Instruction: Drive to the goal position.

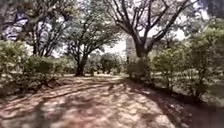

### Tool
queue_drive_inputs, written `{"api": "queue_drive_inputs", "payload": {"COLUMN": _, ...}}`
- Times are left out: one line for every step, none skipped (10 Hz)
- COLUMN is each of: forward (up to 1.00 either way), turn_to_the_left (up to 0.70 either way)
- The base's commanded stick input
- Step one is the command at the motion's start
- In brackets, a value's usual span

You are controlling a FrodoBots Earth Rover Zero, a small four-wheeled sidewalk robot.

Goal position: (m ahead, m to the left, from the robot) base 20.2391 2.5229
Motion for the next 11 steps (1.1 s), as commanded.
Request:
{"api": "queue_drive_inputs", "payload": {"forward": 0.7, "turn_to_the_left": 0.0}}
{"api": "queue_drive_inputs", "payload": {"forward": 0.7, "turn_to_the_left": 0.0}}
{"api": "queue_drive_inputs", "payload": {"forward": 0.7, "turn_to_the_left": 0.0}}
{"api": "queue_drive_inputs", "payload": {"forward": 0.7, "turn_to_the_left": 0.0}}
{"api": "queue_drive_inputs", "payload": {"forward": 0.7, "turn_to_the_left": 0.0}}
{"api": "queue_drive_inputs", "payload": {"forward": 0.7, "turn_to_the_left": 0.0}}
{"api": "queue_drive_inputs", "payload": {"forward": 0.7, "turn_to_the_left": 0.0}}
{"api": "queue_drive_inputs", "payload": {"forward": 0.7, "turn_to_the_left": 0.0}}
{"api": "queue_drive_inputs", "payload": {"forward": 0.7, "turn_to_the_left": 0.0}}
{"api": "queue_drive_inputs", "payload": {"forward": 0.7, "turn_to_the_left": 0.35}}
{"api": "queue_drive_inputs", "payload": {"forward": 0.7, "turn_to_the_left": 0.35}}
